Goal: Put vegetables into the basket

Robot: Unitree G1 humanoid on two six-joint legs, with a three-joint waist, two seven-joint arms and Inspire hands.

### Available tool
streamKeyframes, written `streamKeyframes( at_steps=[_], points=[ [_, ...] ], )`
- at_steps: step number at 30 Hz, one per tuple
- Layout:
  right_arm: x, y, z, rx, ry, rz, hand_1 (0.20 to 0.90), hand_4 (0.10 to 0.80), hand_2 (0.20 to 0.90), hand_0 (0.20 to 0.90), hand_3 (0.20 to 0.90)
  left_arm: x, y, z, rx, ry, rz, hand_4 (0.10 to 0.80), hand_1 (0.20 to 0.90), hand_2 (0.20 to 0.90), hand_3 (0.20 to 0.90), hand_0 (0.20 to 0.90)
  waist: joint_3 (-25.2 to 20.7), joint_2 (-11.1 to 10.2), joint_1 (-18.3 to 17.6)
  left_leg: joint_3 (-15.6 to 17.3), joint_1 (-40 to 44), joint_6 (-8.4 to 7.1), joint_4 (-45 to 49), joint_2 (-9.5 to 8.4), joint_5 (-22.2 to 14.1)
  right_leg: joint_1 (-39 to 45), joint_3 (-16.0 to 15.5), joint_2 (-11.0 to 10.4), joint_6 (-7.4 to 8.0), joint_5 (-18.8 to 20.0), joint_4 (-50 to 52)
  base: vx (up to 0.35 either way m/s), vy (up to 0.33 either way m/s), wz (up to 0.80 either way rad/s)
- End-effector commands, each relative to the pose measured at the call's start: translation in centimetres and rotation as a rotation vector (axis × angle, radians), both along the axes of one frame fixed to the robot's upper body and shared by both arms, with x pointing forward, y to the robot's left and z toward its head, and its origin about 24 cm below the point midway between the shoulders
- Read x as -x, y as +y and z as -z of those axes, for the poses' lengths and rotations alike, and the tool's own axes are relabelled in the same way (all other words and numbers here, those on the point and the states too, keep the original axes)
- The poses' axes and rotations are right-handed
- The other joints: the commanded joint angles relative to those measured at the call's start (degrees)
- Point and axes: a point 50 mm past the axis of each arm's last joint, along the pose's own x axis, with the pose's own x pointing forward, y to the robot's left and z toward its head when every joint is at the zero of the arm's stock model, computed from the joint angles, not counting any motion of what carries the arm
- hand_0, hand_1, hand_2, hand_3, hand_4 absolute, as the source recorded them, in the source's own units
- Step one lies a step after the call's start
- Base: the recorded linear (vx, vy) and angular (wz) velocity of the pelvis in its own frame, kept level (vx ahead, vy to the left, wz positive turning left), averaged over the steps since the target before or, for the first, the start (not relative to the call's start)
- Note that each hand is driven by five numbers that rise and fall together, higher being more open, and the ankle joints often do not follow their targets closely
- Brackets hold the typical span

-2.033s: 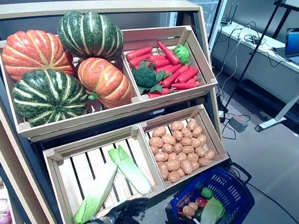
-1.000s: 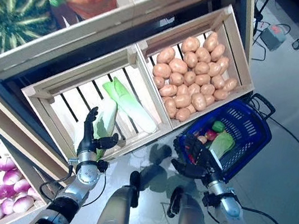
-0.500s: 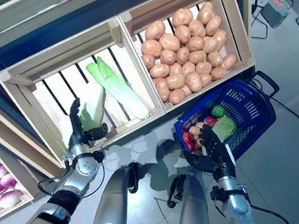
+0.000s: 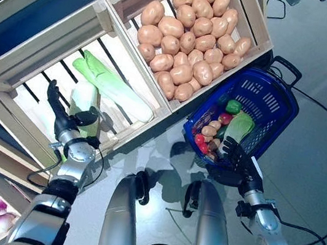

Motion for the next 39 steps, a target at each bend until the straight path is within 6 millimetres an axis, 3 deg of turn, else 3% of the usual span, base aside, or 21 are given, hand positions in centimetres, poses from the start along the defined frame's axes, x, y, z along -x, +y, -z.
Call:
streamKeyframes(
  at_steps=[1, 8, 16, 31, 33, 34, 39],
  points=[
    [-1.7, 0.9, -4.3, -0.029, -0.185, -0.027, 0.900, 0.800, 0.900, 0.900, 0.900, -0.4, 3.3, -5.3, -0.083, -0.131, -0.119, 0.800, 0.900, 0.900, 0.900, 0.900, -0.4, -0.3, -1.2, 4.1, 4.3, 3.64, 3.0, -1.77, -9.1, 0.9, 0.5, 0.0, -0.40, 5.6, -5.1, -0.002, 0.049, 0.01],
    [-3.0, 0.6, -5.9, -0.005, -0.221, -0.030, 0.900, 0.800, 0.900, 0.900, 0.900, -1.7, 4.6, -9.2, -0.087, -0.134, -0.172, 0.800, 0.900, 0.900, 0.900, 0.900, -0.2, -0.4, -1.8, 4.3, -1.1, 3.44, 4.7, -1.00, -9.8, -4.8, 1.0, 0.1, -0.40, 5.6, -3.6, -0.001, 0.046, -0.02],
    [-4.1, 0.5, -7.3, 0.001, -0.246, 0.003, 0.900, 0.800, 0.900, 0.900, 0.900, -3.1, 4.1, -11.9, -0.031, -0.165, -0.148, 0.800, 0.900, 0.900, 0.900, 0.900, -0.2, -0.3, -1.9, 3.6, -7.6, 3.12, 5.9, -1.05, -9.8, -11.1, 1.1, 0.4, -0.01, 6.1, -2.7, -0.010, 0.019, -0.02],
    [-4.7, 1.0, -8.5, -0.005, -0.295, 0.021, 0.900, 0.800, 0.900, 0.900, 0.900, -3.9, 3.4, -9.8, 0.131, -0.090, -0.117, 0.800, 0.900, 0.900, 0.900, 0.900, -0.2, -1.1, -1.7, 2.6, -14.1, 3.01, 6.5, -1.50, -8.9, -16.8, 0.4, 1.0, 0.03, 6.9, -2.5, -0.003, 0.000, -0.01],
    [-4.7, 1.2, -8.5, -0.006, -0.299, 0.023, 0.900, 0.800, 0.900, 0.900, 0.900, -4.0, 3.2, -9.6, 0.168, -0.106, -0.076, 0.563, 0.545, 0.545, 0.545, 0.545, -0.2, -1.3, -1.6, 2.5, -14.3, 2.97, 6.5, -1.38, -8.8, -17.0, 0.3, 1.1, 0.01, 7.0, -2.6, -0.014, -0.018, 0.04],
    [-4.7, 1.2, -8.5, -0.007, -0.304, 0.026, 0.900, 0.800, 0.900, 0.900, 0.900, -4.1, 3.2, -9.7, 0.173, -0.120, -0.051, 0.400, 0.300, 0.300, 0.300, 0.300, -0.2, -1.3, -1.5, 2.6, -14.3, 3.01, 6.3, -1.34, -8.8, -16.9, 0.2, 1.1, 0.00, 7.0, -2.7, 0.000, 0.000, 0.00],
    [-4.6, 1.0, -8.7, -0.008, -0.318, 0.035, 0.900, 0.800, 0.900, 0.900, 0.900, -3.9, 3.3, -9.7, 0.167, -0.133, -0.043, 0.400, 0.300, 0.300, 0.300, 0.300, -0.2, -1.1, -1.5, 2.9, -13.3, 2.99, 5.4, -1.31, -8.6, -16.0, 0.2, 1.3, 0.06, 7.1, -3.4, 0.000, 0.000, 0.00]
  ],
)
